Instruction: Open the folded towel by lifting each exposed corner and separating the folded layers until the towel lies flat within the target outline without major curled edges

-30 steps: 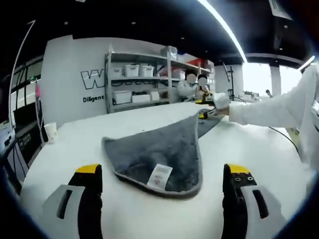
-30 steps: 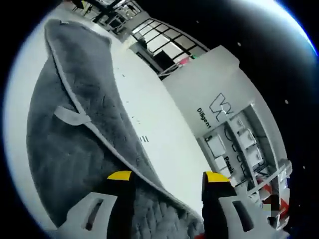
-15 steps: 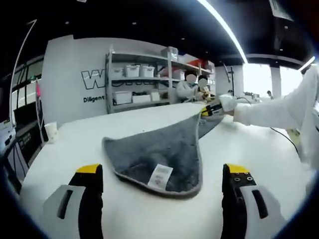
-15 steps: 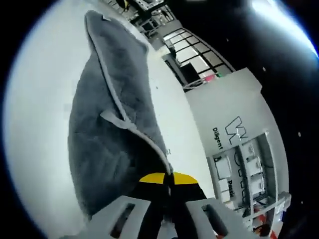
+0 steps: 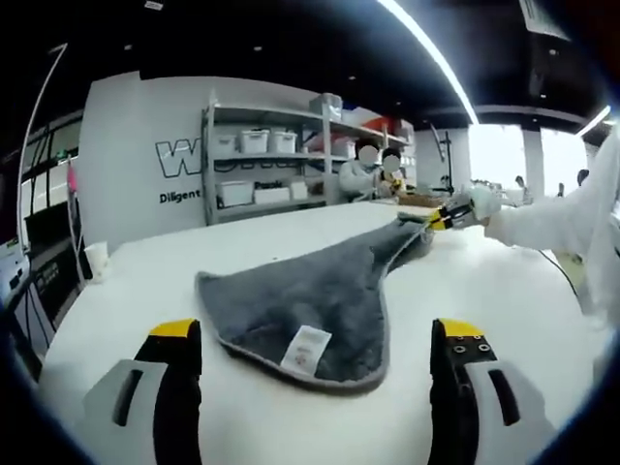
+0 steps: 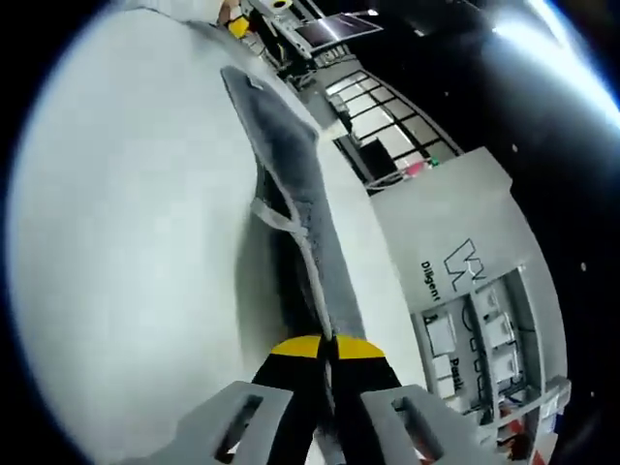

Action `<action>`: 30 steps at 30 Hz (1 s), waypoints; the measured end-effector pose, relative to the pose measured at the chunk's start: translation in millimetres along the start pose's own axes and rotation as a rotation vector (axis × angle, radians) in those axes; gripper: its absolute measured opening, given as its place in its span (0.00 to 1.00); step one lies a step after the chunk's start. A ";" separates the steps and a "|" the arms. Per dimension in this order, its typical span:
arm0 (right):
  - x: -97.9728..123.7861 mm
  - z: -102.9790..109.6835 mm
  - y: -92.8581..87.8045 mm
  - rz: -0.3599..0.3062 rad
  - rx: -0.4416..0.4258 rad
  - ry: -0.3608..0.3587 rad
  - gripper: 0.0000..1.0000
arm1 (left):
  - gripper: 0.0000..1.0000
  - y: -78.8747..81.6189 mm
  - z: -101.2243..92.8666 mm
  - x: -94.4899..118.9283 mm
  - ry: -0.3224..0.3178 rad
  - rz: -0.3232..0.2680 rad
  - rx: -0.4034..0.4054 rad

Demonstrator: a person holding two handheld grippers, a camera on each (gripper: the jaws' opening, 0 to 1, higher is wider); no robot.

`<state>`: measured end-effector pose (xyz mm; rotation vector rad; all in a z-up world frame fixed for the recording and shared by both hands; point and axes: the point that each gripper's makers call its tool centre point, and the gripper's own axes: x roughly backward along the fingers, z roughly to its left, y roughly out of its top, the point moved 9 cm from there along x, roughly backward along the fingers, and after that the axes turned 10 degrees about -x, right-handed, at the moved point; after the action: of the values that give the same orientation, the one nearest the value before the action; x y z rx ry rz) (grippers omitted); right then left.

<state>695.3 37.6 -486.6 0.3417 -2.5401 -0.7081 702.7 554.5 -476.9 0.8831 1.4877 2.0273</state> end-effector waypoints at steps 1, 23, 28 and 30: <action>6.9 4.4 -0.1 0.000 -0.009 0.002 0.00 | 0.97 0.2 -0.3 -0.3 -0.004 -0.001 0.001; 79.0 73.6 9.5 0.006 -0.098 0.033 0.00 | 0.96 -3.0 -2.1 -2.7 -0.016 0.017 0.005; 88.2 84.4 11.5 0.003 -0.119 0.047 0.00 | 0.96 -3.8 -4.3 -4.5 -0.024 0.025 0.002; 89.9 86.8 12.1 0.004 -0.124 0.047 0.00 | 0.96 -4.2 -5.5 -5.5 -0.028 0.028 -0.001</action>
<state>573.1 52.3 -511.3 0.3070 -2.4390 -0.8415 702.3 548.3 -483.2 0.9333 1.4669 2.0277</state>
